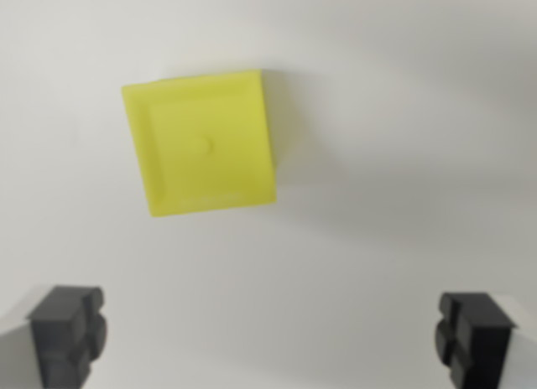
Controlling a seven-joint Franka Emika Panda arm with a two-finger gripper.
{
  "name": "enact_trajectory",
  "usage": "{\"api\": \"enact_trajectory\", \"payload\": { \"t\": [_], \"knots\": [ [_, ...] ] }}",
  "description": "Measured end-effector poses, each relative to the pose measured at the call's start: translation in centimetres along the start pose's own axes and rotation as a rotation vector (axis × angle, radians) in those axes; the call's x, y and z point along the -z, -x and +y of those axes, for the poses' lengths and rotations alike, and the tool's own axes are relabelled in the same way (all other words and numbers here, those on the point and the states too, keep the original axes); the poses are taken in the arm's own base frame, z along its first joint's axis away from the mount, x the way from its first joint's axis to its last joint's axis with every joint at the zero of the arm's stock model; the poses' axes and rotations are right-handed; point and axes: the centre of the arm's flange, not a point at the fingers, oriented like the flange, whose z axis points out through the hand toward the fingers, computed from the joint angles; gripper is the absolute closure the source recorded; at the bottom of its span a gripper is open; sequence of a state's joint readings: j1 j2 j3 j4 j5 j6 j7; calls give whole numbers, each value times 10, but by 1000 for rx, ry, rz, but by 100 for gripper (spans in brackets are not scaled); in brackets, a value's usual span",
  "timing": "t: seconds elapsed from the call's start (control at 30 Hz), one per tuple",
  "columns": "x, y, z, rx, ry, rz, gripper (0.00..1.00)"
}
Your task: Pick yellow cube
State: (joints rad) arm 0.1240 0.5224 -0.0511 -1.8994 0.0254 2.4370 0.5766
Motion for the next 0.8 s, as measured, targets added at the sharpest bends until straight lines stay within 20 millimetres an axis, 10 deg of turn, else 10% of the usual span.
{"api": "enact_trajectory", "payload": {
  "t": [0.8],
  "knots": [
    [-58,4,-31,109,2,-17,0]
  ]
}}
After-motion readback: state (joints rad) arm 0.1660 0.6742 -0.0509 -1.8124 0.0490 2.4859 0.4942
